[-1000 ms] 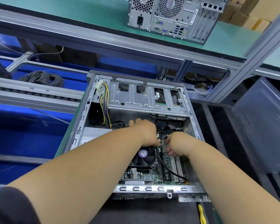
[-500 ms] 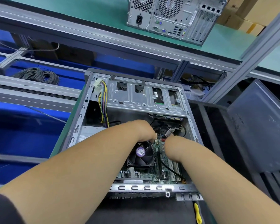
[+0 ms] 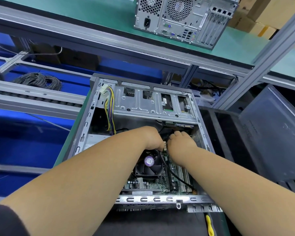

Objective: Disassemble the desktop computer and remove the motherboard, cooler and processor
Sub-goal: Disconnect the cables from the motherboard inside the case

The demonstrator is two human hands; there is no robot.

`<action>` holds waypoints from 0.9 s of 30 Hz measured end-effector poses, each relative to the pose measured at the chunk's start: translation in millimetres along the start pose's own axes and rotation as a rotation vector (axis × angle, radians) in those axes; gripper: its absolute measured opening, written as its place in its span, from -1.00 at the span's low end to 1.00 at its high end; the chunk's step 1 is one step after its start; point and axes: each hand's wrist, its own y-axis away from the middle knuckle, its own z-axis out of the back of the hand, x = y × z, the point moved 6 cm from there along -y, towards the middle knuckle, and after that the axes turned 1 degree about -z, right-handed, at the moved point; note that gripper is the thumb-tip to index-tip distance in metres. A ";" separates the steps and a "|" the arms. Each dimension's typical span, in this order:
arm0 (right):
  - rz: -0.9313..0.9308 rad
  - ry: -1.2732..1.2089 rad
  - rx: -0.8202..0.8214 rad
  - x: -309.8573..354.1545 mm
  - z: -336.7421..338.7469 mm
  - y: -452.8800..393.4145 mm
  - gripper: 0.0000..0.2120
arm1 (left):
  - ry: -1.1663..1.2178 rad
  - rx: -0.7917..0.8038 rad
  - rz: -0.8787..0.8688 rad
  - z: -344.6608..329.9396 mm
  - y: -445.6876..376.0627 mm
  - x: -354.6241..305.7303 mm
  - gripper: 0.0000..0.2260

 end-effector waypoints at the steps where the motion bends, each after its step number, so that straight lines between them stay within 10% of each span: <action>1: -0.024 0.017 0.006 -1.2 0.4 -3.4 -0.51 | 0.005 -0.004 0.004 0.2 0.4 -0.1 -0.73; 5: -0.035 0.077 0.045 0.1 -2.0 -15.7 -0.62 | -0.036 -0.032 0.027 2.6 4.4 3.8 -0.82; 19: -0.210 -0.099 0.067 -10.7 -21.3 -31.3 -0.74 | -0.334 0.381 -0.104 -35.1 8.6 5.1 0.05; 27: -0.248 -0.139 0.041 -15.0 -17.7 -30.8 -0.75 | -0.290 0.377 -0.071 -38.5 8.7 7.3 0.11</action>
